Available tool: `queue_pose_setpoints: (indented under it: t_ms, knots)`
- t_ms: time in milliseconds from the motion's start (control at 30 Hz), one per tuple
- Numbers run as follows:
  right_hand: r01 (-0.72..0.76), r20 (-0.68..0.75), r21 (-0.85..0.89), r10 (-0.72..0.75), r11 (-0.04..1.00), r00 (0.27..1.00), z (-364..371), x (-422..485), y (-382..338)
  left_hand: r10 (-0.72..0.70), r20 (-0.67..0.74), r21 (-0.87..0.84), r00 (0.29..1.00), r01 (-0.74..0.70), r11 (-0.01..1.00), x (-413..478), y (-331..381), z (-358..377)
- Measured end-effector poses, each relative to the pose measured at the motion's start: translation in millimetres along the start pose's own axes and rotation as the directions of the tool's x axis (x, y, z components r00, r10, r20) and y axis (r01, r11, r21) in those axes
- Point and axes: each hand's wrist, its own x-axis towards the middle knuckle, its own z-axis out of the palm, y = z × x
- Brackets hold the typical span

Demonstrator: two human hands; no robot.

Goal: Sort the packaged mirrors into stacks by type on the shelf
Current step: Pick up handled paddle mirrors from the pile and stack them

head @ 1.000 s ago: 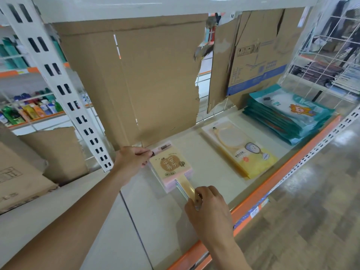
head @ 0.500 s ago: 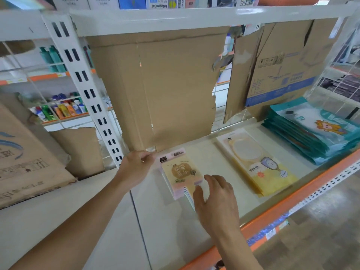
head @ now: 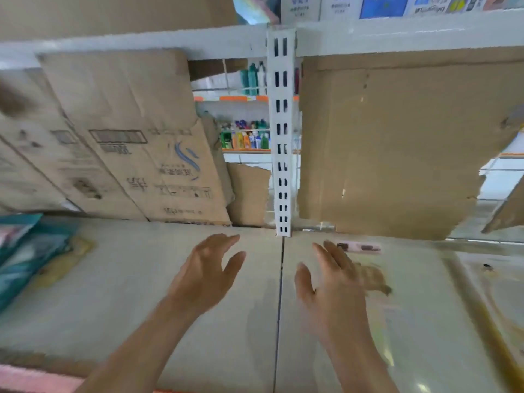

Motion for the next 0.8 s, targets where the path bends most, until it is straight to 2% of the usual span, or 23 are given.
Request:
queue_pose_setpoints:
  t_ms: [100,233,400,600,800]
  knots:
    - [0.063,0.154,0.077,-0.074,0.995,0.985,19,-2,-29,-0.130,-0.086,0.058,0.988,0.136,0.989,-28,-29,-20]
    - [0.191,0.339,0.099,-0.214,0.976,0.916,46,-12,-64,-0.211,-0.193,0.202,0.958,0.249,0.947,-65,-71,-40]
    - [0.213,0.486,0.044,-0.207,0.976,0.849,79,-34,-104,-0.371,-0.244,0.252,0.896,0.428,0.868,-102,-111,-69]
    - [0.239,0.486,0.055,-0.236,0.969,0.842,123,-71,-155,-0.435,-0.308,0.150,0.846,0.495,0.856,-144,-172,-98]
    - [0.231,0.433,0.065,-0.236,0.971,0.870,157,-107,-206,-0.426,-0.366,0.118,0.827,0.496,0.860,-182,-237,-138]
